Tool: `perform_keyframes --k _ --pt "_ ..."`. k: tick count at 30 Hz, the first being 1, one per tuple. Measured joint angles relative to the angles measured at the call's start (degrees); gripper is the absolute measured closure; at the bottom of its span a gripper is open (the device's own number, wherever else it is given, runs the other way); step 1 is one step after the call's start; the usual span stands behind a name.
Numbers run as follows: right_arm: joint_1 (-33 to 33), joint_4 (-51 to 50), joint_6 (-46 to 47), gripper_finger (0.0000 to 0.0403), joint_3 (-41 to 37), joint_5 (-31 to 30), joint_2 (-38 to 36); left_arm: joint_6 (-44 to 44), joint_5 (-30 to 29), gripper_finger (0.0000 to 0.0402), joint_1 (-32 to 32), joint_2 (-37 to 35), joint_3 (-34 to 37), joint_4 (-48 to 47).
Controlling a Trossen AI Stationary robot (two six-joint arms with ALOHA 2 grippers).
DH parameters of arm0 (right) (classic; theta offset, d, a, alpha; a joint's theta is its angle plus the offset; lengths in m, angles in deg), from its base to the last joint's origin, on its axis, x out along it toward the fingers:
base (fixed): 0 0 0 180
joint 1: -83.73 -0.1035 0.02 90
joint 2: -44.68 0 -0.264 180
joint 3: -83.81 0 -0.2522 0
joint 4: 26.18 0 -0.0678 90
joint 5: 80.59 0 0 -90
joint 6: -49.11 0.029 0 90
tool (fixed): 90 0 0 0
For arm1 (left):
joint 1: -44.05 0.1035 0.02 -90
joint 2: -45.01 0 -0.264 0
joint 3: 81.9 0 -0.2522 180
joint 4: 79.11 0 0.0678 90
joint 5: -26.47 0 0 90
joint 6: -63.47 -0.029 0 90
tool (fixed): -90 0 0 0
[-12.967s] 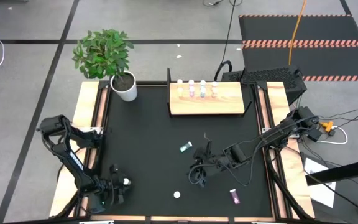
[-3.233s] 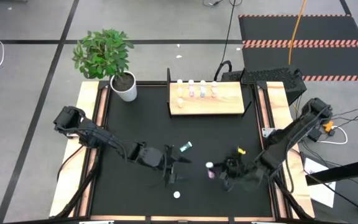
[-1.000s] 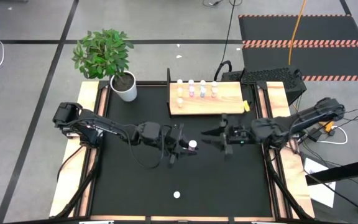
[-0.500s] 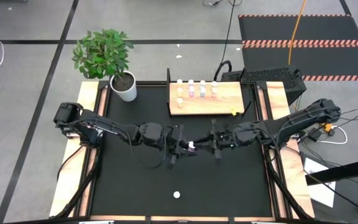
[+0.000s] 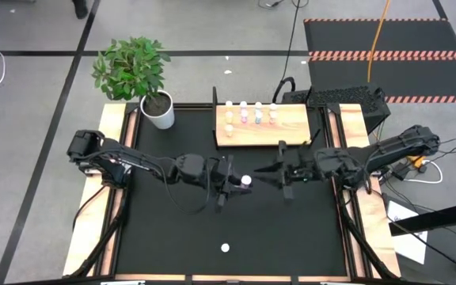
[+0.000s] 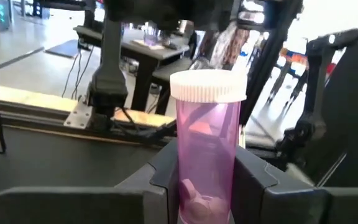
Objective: Pick and place medicine bottles onto shelf by color
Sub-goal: Put the pink pill bottle on the shelf aligned with the other pink pill bottles
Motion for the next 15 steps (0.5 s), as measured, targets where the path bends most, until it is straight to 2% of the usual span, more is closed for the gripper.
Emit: perform_keyframes --k 3,9,12,15 --pt "0.89 -2.54 -1.53 0.0275 -0.06 2.14 0.87 -2.96 0.06 0.0303 -0.04 0.10 0.01 -0.35" --pt "2.93 -1.49 -0.18 0.0177 -0.04 6.89 3.20 -6.55 0.21 0.0303 -0.01 0.13 0.06 -4.27" --pt "3.52 -1.46 -0.63 0.0154 -0.04 9.16 4.04 -6.74 0.28 0.0303 0.12 0.13 0.07 -6.63" --pt "4.44 -1.11 -0.51 0.0152 0.02 12.17 4.95 -6.73 0.41 0.0303 0.12 0.15 0.12 -6.49"
